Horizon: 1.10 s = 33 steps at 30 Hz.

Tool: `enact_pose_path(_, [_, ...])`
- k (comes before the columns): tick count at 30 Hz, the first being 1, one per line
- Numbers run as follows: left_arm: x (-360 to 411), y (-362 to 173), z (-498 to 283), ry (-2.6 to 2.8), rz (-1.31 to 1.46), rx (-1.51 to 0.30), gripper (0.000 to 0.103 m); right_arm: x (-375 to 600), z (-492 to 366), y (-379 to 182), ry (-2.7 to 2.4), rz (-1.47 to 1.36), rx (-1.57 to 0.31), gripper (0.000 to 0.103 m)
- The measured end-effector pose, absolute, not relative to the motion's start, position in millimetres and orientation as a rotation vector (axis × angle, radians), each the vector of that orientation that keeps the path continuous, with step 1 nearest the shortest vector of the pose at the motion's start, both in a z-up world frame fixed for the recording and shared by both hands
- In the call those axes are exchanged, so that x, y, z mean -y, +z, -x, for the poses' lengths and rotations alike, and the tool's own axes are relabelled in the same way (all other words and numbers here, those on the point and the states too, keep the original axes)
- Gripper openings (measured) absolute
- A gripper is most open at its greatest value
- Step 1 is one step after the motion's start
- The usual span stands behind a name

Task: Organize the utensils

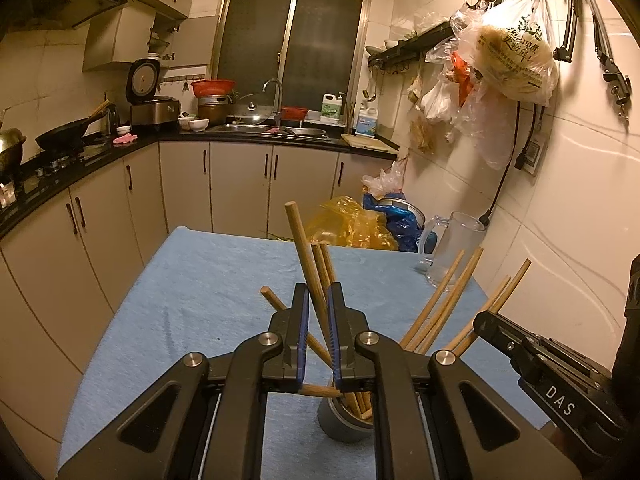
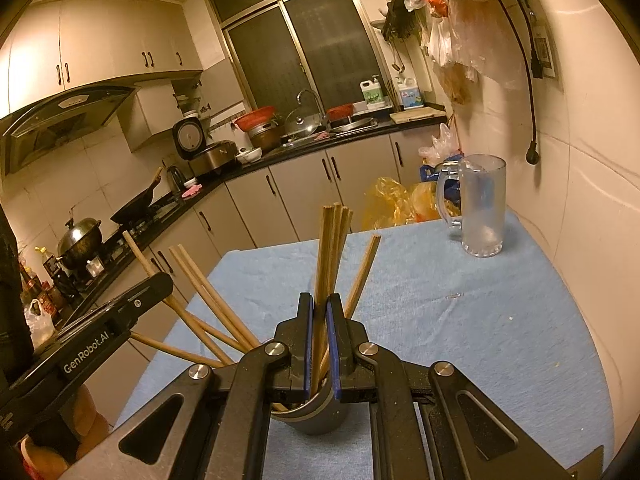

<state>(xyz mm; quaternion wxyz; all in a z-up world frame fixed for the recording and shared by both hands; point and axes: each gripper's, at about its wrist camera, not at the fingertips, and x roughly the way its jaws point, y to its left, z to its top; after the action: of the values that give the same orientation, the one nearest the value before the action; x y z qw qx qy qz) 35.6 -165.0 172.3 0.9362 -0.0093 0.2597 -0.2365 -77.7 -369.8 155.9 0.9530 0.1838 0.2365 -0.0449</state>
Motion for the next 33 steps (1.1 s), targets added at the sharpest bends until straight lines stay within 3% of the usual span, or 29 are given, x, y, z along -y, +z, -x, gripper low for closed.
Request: enact_pose_path(33, [167,172,-66,-0.445,0.004,-0.551,0.012,378,49,166,-0.113,-0.348,-0.483,0.008])
